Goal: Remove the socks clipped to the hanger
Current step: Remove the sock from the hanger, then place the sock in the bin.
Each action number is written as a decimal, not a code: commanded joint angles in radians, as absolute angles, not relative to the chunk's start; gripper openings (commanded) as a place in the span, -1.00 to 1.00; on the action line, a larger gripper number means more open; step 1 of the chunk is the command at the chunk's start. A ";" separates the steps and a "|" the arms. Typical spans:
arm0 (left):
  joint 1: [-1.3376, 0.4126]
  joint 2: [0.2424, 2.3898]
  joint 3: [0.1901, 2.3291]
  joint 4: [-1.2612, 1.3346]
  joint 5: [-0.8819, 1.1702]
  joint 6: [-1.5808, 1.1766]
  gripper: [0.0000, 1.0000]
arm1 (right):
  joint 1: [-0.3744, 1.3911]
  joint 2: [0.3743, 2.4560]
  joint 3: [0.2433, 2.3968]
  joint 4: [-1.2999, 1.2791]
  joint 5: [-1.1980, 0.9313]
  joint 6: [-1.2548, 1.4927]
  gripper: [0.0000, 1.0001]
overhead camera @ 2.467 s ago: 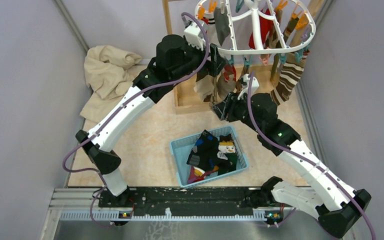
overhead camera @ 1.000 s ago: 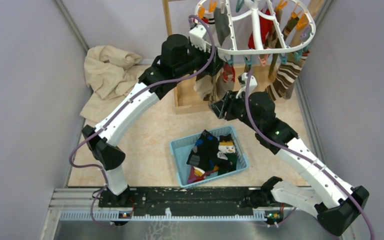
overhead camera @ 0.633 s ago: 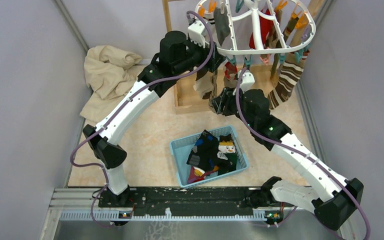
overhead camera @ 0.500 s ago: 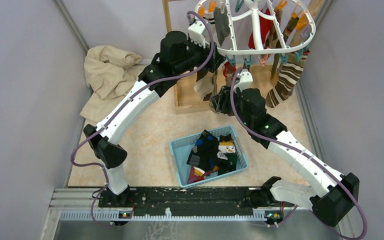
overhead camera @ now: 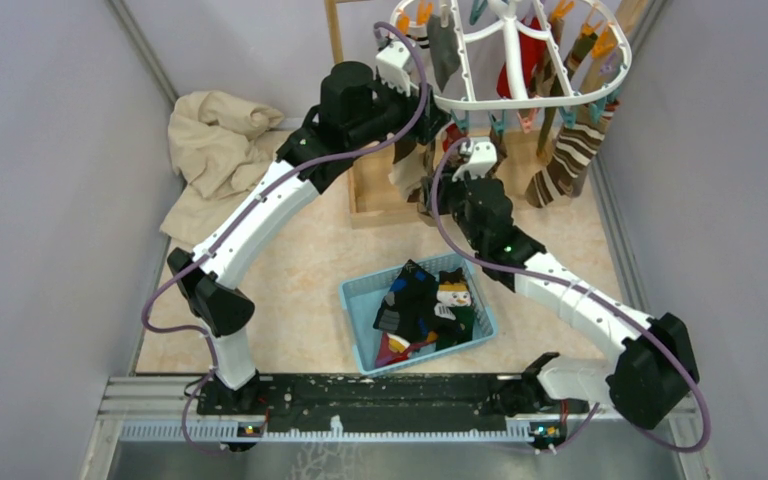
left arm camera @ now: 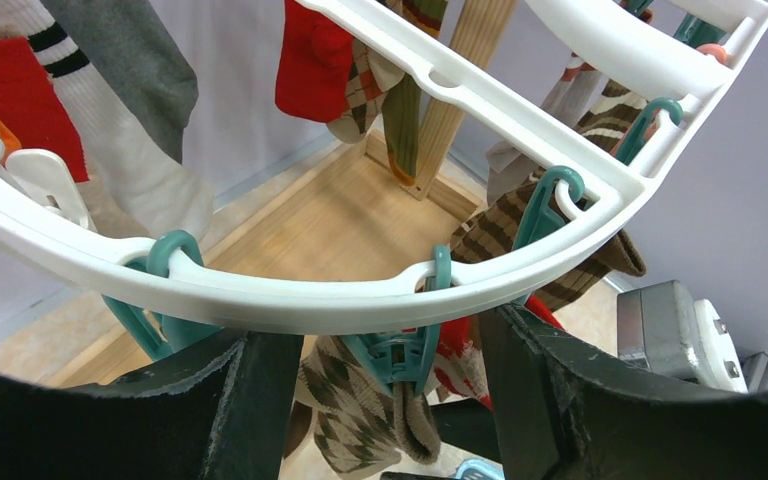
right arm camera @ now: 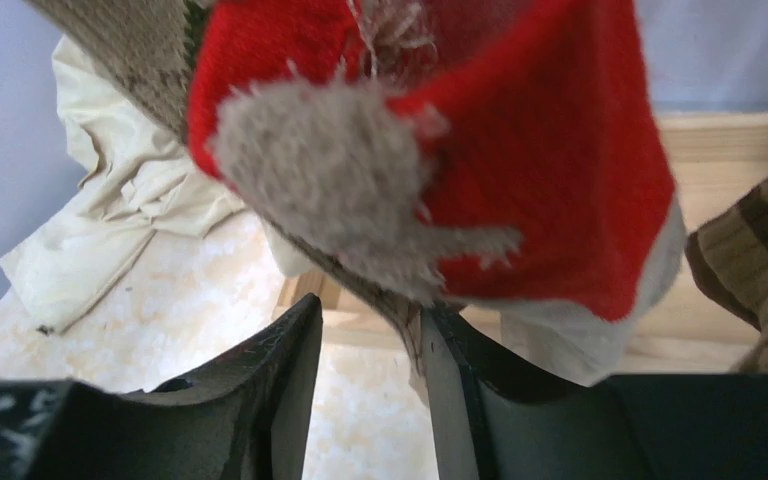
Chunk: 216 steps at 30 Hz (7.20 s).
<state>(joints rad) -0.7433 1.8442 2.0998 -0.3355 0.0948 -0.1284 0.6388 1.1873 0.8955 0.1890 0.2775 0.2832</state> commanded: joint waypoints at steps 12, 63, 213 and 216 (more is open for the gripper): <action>-0.730 1.848 2.132 -0.313 0.118 -0.141 0.39 | 0.644 1.316 0.931 0.439 0.302 0.271 -0.22; -0.729 1.817 2.093 -0.269 0.081 -0.258 0.47 | 0.640 1.268 0.898 0.402 0.218 0.247 -1.00; -0.872 1.658 1.859 -0.148 0.162 -0.378 0.37 | 0.782 0.774 1.016 -0.455 0.613 0.396 0.00; -0.874 1.680 1.875 -0.129 0.158 -0.396 0.39 | 0.759 0.793 1.001 -0.409 0.615 0.372 0.14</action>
<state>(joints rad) -0.8642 1.6718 1.8343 -0.2016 0.1871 -0.3599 0.7818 0.7742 0.9737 -0.5156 0.5713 0.4263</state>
